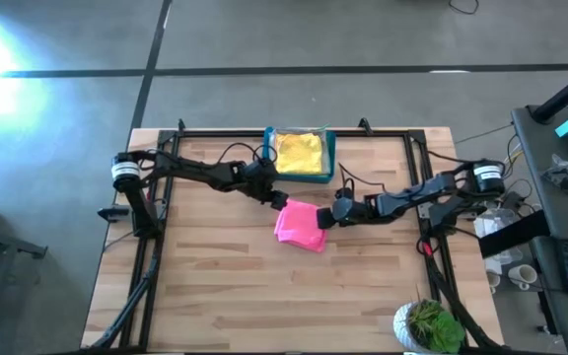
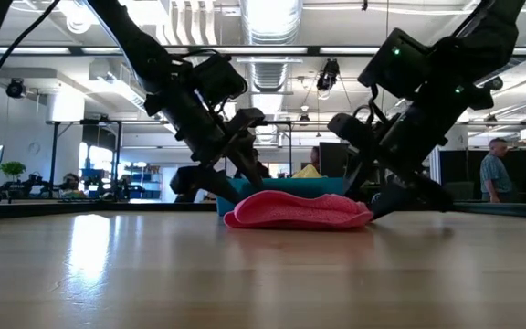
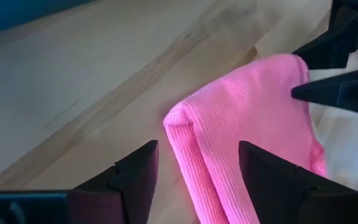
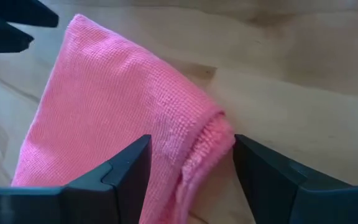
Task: Fold microfiber towels
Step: Put the pink microfiber cloth into the blue bin
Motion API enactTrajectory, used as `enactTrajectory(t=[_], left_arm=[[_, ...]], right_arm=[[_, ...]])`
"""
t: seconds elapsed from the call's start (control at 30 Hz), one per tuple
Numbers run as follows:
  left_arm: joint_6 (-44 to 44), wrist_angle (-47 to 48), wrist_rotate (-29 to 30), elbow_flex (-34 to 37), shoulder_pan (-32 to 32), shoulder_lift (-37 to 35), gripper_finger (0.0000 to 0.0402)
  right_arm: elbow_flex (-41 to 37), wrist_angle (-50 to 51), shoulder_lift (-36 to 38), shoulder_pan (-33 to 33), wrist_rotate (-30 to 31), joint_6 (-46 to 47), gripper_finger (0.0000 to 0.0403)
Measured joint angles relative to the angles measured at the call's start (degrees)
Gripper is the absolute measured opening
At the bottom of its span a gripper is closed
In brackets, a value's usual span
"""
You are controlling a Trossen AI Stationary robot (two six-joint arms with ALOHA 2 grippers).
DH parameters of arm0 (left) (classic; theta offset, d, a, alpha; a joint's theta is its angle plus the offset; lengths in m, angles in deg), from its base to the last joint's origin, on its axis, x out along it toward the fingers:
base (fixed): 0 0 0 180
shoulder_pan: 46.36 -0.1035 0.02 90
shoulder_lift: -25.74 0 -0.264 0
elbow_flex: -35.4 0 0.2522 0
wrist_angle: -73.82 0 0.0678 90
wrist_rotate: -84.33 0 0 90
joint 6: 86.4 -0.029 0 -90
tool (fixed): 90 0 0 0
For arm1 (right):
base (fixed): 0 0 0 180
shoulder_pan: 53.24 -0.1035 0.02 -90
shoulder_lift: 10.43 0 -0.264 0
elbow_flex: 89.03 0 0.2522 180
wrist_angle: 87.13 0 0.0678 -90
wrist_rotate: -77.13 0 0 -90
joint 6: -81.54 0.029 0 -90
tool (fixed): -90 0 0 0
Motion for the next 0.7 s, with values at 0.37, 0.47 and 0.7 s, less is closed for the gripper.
enactTrajectory(t=[0.37, 0.47, 0.7], left_arm=[[0.5, -6.2, -1.3, -0.4, 0.0, 6.3, 0.0211], [0.4, -7.6, -1.5, -0.5, 0.0, 6.8, 0.0211], [-2.1, -9.9, -1.2, -0.3, 0.4, 7.1, 0.0165]], right_arm=[[3.0, -1.0, -2.3, 1.4, -0.5, -5.5, 0.0217], [3.0, -1.1, -2.3, 1.5, -0.5, -5.5, 0.0216], [3.8, -1.2, -2.3, 1.6, -0.5, -6.5, 0.0162]])
